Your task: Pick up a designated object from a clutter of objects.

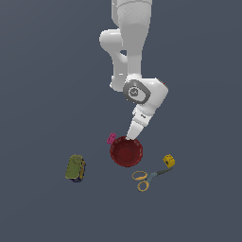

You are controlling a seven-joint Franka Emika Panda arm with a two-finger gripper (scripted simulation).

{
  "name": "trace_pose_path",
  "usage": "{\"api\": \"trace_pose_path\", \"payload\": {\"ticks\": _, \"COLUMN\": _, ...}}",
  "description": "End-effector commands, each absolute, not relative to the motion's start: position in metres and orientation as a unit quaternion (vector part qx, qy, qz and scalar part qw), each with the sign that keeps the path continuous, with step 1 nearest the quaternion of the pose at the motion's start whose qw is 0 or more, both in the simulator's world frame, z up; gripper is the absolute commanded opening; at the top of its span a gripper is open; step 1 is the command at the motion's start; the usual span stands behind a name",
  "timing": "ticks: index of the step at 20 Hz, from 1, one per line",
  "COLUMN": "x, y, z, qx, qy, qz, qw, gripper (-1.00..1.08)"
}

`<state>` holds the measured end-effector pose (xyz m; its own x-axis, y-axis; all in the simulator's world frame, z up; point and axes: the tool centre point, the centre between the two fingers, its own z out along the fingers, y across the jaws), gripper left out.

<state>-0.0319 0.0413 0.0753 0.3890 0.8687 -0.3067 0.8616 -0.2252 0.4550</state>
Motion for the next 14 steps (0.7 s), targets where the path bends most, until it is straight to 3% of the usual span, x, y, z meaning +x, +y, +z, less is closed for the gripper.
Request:
{"api": "trace_pose_path", "payload": {"ticks": 1, "x": -0.035, "y": 0.043, "z": 0.071, "qx": 0.776, "qy": 0.562, "qz": 0.006, "qw": 0.285, "gripper": 0.28}}
{"api": "trace_pose_path", "payload": {"ticks": 14, "x": -0.031, "y": 0.037, "z": 0.055, "qx": 0.773, "qy": 0.567, "qz": 0.006, "qw": 0.284, "gripper": 0.28}}
